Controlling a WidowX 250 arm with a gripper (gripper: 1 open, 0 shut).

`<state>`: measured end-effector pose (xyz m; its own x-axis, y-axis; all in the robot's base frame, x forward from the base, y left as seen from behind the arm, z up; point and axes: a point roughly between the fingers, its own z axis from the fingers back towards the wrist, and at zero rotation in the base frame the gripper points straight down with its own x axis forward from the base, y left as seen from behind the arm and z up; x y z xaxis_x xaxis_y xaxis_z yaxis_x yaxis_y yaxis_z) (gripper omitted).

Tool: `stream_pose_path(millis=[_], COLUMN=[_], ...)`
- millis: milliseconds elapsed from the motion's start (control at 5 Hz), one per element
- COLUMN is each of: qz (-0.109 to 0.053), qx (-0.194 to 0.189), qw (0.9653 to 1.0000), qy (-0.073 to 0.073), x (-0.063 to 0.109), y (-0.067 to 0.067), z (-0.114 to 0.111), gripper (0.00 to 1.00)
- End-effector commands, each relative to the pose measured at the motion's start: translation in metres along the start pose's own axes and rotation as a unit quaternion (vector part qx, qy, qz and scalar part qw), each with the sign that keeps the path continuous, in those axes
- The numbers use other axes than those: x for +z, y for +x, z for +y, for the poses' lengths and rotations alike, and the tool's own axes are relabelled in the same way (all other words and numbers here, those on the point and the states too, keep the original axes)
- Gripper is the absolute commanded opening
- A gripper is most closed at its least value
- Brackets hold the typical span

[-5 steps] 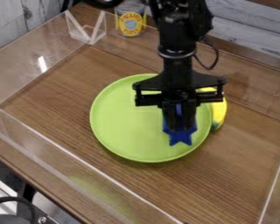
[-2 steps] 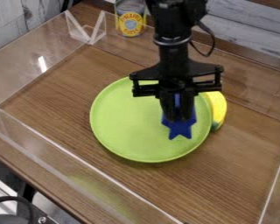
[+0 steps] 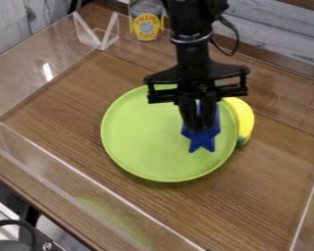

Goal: Remove the blue object from inside the green plate and put it on the table

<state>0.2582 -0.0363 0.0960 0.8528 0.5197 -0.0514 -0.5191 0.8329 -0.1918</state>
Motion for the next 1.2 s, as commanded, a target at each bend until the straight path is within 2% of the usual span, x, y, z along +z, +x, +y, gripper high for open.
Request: stream_pose_path(millis=[0, 800, 1000], qz=[-0.034, -0.033, -0.043], qx=[-0.008, -0.019, -0.028], qw=[0.999, 0.9981, 0.9976], qy=[-0.029, -0.047, -0.045], x=[0.023, 0.034, 0.04], y=[0.009, 0.019, 0.028], z=[-0.008, 0.002, 0.012], gripper=[0.0, 0.0, 0.0])
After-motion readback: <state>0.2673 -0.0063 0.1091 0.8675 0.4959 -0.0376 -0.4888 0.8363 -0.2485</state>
